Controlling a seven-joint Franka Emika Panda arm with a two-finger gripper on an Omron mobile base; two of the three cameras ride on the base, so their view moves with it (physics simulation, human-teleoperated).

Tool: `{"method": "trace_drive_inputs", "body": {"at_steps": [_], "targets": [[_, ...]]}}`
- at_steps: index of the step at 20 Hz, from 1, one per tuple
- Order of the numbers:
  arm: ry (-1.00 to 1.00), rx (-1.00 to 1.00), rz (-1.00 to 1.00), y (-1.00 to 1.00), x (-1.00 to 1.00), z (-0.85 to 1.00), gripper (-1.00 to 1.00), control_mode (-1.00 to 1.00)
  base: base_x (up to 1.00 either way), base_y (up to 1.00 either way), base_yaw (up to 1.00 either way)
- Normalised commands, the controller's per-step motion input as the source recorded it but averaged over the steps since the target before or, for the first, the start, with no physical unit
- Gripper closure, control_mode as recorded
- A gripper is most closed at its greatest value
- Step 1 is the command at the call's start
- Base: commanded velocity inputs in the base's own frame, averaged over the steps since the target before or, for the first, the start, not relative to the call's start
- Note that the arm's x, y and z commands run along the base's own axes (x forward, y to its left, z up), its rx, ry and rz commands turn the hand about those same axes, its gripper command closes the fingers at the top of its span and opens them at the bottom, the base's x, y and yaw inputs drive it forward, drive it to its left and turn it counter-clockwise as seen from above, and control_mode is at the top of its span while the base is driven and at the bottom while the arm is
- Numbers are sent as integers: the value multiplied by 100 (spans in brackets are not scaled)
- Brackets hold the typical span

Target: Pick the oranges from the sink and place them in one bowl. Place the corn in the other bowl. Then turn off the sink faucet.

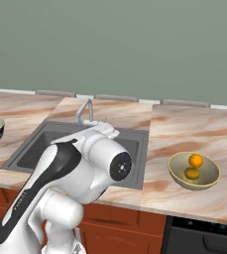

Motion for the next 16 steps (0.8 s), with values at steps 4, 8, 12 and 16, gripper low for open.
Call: {"method": "trace_drive_inputs", "body": {"at_steps": [4,8,12,16], "targets": [[0,1,-4,11,34,-19,-100,-100,0,0,0],[-4,0,-4,15,38,-17,-100,-100,0,0,0],[-5,-3,-7,3,30,-7,-100,-100,0,0,0],[-2,-6,0,0,26,0,-100,-100,0,0,0]]}}
